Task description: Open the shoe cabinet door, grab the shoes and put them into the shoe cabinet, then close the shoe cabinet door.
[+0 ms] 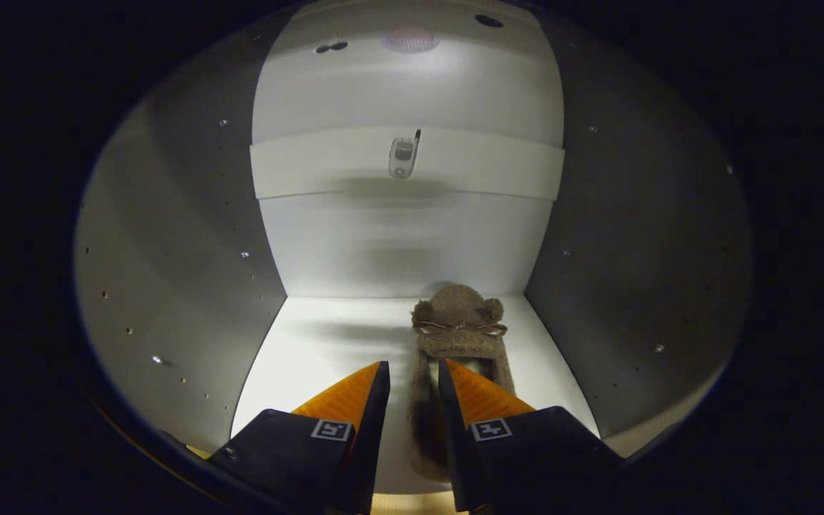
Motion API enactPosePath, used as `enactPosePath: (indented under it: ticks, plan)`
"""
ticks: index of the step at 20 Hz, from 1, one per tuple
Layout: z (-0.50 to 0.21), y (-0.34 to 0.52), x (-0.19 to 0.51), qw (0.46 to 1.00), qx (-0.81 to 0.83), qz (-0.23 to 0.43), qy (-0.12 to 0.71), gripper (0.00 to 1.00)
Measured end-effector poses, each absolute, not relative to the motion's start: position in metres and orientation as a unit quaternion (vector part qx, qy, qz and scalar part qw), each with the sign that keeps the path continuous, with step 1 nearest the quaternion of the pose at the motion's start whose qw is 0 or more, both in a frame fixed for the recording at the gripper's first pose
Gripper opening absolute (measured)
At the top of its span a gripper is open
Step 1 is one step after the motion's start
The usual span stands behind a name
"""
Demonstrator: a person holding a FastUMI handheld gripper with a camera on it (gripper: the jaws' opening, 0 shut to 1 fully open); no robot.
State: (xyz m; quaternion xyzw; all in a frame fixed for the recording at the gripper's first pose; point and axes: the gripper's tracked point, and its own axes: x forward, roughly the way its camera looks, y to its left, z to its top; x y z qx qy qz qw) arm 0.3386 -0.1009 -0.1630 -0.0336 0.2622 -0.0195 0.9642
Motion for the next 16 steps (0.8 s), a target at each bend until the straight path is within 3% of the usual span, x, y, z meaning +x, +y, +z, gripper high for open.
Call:
enactPosePath:
  ticks: [16]
  plan:
    - [-0.072, -0.11, 0.166, 0.984, -0.009, -0.055, 0.171, 0.45]
